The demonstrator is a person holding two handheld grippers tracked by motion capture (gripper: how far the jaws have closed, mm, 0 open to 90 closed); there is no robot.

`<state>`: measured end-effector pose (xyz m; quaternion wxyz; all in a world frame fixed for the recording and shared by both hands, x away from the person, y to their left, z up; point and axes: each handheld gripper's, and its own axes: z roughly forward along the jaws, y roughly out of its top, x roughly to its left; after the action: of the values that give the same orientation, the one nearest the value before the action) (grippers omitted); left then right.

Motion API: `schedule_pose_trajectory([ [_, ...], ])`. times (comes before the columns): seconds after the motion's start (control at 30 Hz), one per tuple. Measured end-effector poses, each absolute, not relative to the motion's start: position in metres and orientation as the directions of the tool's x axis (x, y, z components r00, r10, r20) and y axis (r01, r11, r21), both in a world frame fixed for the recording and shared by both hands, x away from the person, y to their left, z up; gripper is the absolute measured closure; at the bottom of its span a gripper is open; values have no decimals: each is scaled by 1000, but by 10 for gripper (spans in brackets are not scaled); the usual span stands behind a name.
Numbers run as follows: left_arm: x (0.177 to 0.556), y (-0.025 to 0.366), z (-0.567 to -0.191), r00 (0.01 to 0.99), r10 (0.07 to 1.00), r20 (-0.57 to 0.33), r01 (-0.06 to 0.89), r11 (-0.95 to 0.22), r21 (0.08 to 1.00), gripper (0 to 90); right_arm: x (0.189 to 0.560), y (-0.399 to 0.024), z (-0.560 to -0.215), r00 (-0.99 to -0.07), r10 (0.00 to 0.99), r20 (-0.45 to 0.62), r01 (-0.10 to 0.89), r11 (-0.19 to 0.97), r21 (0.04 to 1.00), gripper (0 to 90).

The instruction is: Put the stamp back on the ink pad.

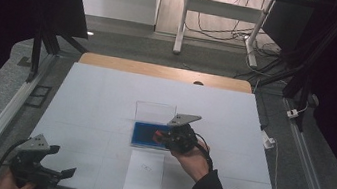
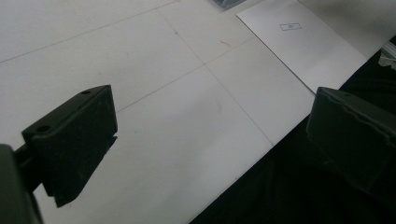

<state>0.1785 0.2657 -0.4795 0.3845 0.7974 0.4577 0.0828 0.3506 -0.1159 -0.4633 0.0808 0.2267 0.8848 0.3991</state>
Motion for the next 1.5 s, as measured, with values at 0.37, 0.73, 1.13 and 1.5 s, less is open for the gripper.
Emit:
schedule_pose_trajectory([
  [0.37,179,266,-480,568,793,-223,666,-283,690,21,370,-104,-474,-878,478,8,332,599,729,792],
  [0.73,178,266,-480,569,792,-223,666,-283,690,21,384,-97,-483,-870,494,9,352,606,714,793],
  [1.13,178,266,-480,568,792,-223,666,-283,691,21,391,-89,-492,-873,488,-5,351,634,689,792],
  [1.5,178,266,-480,569,791,-224,666,-284,690,21,392,-86,-496,-869,495,2,369,644,670,794],
])
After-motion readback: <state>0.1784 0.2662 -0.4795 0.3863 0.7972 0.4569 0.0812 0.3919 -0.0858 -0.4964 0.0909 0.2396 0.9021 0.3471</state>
